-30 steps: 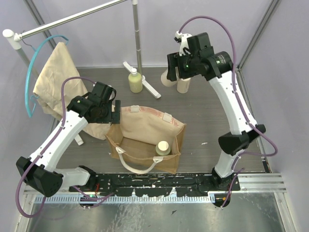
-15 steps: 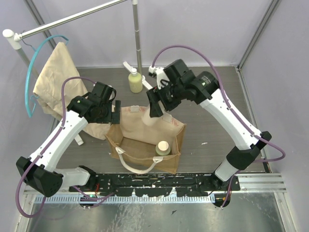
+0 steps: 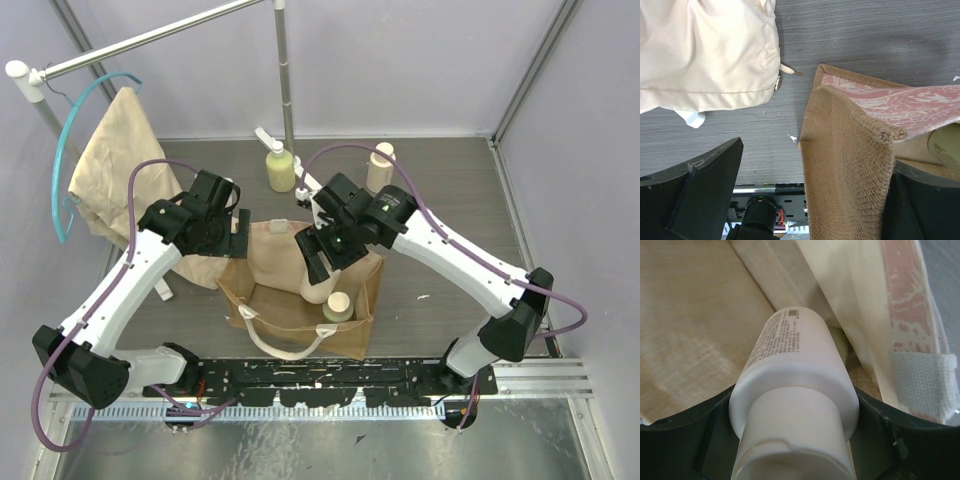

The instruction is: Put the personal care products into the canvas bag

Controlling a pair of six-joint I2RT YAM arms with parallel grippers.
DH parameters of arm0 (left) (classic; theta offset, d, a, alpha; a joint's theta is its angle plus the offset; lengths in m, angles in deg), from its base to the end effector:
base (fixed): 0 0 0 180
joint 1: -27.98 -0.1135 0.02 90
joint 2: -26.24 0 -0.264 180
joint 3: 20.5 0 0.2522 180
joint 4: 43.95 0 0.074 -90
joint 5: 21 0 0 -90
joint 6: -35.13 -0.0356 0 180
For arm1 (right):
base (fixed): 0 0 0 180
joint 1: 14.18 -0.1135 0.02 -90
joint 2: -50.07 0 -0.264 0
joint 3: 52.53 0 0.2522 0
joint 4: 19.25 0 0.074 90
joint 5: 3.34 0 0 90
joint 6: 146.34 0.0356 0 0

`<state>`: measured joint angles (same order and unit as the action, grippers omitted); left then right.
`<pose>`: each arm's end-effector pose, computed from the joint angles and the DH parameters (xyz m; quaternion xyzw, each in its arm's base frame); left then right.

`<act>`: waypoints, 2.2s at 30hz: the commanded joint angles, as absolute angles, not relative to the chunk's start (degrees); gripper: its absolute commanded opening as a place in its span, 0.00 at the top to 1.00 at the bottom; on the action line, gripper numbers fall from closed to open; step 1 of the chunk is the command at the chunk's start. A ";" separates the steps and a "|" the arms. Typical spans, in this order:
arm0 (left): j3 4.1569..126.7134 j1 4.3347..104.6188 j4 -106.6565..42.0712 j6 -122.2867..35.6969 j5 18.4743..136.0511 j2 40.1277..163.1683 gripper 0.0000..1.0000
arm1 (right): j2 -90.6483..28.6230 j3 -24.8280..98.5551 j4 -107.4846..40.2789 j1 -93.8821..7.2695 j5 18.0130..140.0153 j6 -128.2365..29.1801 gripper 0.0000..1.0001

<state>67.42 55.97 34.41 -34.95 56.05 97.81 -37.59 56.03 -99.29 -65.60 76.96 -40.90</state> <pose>0.2064 -0.1007 0.3390 0.0406 0.9637 0.0024 0.2640 0.1829 0.2389 0.3736 -0.3180 0.9066 0.2141 0.1763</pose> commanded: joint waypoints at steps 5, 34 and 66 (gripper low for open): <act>67.11 56.10 36.37 -36.66 55.37 96.30 0.02 | -38.81 54.84 -90.00 -66.63 80.76 -34.75 0.99; 67.67 56.11 37.40 -35.96 54.77 95.88 0.02 | -48.67 48.27 -93.47 -74.13 90.29 -35.18 0.99; 67.59 56.12 36.07 -35.46 54.93 96.47 0.02 | -45.82 55.68 -101.39 -75.18 94.42 -38.92 0.02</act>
<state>67.42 56.05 36.68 -35.65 56.05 96.68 -49.50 47.03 -95.59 -75.19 90.32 -38.15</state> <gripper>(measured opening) 0.980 0.898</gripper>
